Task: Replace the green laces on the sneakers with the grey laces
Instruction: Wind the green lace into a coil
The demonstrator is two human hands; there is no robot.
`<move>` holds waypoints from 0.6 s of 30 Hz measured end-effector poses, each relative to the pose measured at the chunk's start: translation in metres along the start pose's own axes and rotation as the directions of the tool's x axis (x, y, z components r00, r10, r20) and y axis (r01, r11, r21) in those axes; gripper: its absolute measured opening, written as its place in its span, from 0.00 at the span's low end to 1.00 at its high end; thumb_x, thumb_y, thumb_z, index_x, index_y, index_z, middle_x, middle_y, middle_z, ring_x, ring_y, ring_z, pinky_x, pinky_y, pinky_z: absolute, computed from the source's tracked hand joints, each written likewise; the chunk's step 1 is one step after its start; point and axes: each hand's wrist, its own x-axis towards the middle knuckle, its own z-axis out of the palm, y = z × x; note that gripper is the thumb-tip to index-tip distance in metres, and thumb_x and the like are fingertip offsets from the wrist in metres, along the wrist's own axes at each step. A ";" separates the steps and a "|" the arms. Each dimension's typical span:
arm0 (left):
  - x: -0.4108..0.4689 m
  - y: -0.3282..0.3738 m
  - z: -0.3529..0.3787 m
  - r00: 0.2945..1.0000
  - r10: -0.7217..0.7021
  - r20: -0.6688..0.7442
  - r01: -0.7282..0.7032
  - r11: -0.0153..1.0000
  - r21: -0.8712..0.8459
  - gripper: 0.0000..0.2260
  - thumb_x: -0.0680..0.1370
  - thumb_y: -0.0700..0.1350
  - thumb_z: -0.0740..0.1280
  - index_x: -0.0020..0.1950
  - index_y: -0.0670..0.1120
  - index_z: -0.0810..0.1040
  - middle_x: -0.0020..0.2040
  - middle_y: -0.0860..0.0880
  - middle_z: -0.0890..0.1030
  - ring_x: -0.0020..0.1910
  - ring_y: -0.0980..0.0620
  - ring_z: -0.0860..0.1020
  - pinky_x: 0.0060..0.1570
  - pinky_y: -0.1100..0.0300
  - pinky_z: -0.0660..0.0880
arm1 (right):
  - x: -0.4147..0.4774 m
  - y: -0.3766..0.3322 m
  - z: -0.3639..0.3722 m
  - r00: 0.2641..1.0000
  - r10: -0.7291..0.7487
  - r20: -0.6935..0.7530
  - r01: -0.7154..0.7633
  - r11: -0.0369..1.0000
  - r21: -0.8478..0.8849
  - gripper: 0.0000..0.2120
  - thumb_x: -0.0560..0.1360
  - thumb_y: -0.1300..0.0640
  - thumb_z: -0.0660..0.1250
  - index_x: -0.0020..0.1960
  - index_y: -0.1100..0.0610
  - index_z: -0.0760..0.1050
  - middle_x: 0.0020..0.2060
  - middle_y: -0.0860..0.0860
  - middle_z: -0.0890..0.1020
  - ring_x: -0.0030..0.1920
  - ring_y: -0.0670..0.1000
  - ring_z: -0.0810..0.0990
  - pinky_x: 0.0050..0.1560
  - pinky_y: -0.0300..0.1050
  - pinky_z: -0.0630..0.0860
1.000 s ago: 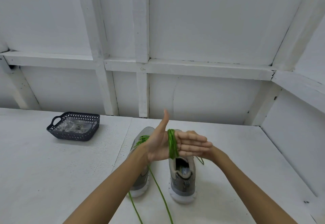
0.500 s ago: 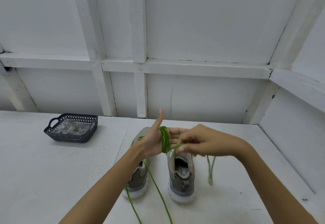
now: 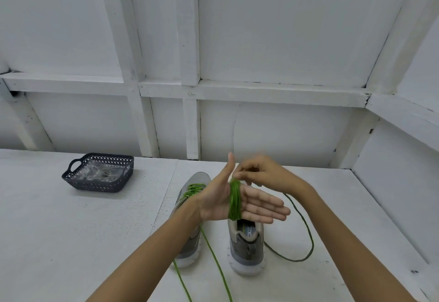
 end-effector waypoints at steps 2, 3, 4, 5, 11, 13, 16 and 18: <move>0.000 0.003 -0.001 0.996 0.084 -0.003 -0.084 0.996 -0.040 0.53 0.69 0.77 0.48 0.69 0.30 0.67 0.69 0.32 0.70 0.70 0.38 0.69 0.74 0.45 0.57 | -0.001 0.027 0.016 0.992 0.104 0.070 -0.102 0.994 -0.028 0.10 0.80 0.61 0.62 0.43 0.55 0.80 0.36 0.51 0.82 0.41 0.48 0.81 0.41 0.41 0.75; -0.001 0.006 -0.002 0.992 0.128 -0.013 -0.129 0.989 -0.071 0.52 0.70 0.77 0.46 0.69 0.31 0.68 0.68 0.33 0.71 0.70 0.38 0.69 0.74 0.46 0.59 | -0.003 0.036 0.025 0.981 0.162 0.111 -0.155 0.986 -0.069 0.10 0.80 0.64 0.61 0.45 0.58 0.79 0.40 0.55 0.82 0.45 0.50 0.82 0.45 0.42 0.75; -0.001 0.008 -0.003 0.985 0.169 -0.031 -0.171 0.979 -0.107 0.52 0.70 0.77 0.46 0.69 0.31 0.68 0.68 0.33 0.71 0.70 0.38 0.68 0.74 0.47 0.60 | -0.004 0.045 0.033 0.968 0.202 0.146 -0.194 0.979 -0.066 0.08 0.80 0.65 0.60 0.48 0.60 0.78 0.42 0.57 0.81 0.47 0.49 0.82 0.46 0.40 0.75; -0.001 0.011 -0.004 0.978 0.203 -0.055 -0.209 0.968 -0.137 0.52 0.71 0.76 0.46 0.70 0.31 0.67 0.69 0.32 0.70 0.71 0.38 0.67 0.73 0.48 0.61 | -0.010 0.043 0.039 0.959 0.226 0.171 -0.223 0.974 -0.035 0.06 0.80 0.63 0.62 0.49 0.60 0.78 0.41 0.56 0.80 0.42 0.44 0.82 0.42 0.36 0.74; -0.003 0.016 -0.019 0.941 0.247 -0.231 -0.269 0.960 -0.072 0.50 0.73 0.75 0.46 0.71 0.31 0.66 0.71 0.33 0.68 0.72 0.38 0.66 0.72 0.49 0.63 | -0.036 0.003 0.037 0.924 0.089 0.371 -0.114 0.993 0.044 0.09 0.77 0.52 0.68 0.53 0.54 0.83 0.38 0.55 0.83 0.36 0.48 0.79 0.39 0.39 0.75; -0.005 0.015 -0.024 0.935 0.220 -0.278 -0.232 0.973 -0.011 0.50 0.73 0.75 0.44 0.71 0.32 0.66 0.71 0.34 0.69 0.72 0.39 0.67 0.72 0.49 0.64 | -0.038 -0.006 0.027 0.893 0.096 0.440 -0.104 0.995 -0.006 0.07 0.78 0.54 0.67 0.51 0.56 0.82 0.33 0.50 0.82 0.32 0.44 0.78 0.40 0.39 0.76; -0.006 0.013 -0.026 0.922 0.159 -0.352 -0.150 0.987 0.053 0.49 0.73 0.74 0.44 0.70 0.33 0.68 0.68 0.35 0.72 0.69 0.40 0.71 0.70 0.51 0.68 | -0.039 -0.021 0.011 0.886 0.056 0.461 -0.049 0.998 -0.026 0.09 0.77 0.54 0.69 0.51 0.59 0.82 0.33 0.51 0.81 0.28 0.43 0.75 0.37 0.38 0.73; -0.006 0.010 -0.023 0.902 0.115 -0.416 -0.091 0.993 0.076 0.47 0.72 0.74 0.43 0.64 0.35 0.77 0.61 0.36 0.79 0.61 0.42 0.78 0.62 0.54 0.74 | -0.036 -0.027 0.000 0.915 0.012 0.403 -0.005 1.000 -0.019 0.09 0.76 0.53 0.70 0.50 0.58 0.82 0.44 0.58 0.82 0.30 0.48 0.75 0.34 0.38 0.72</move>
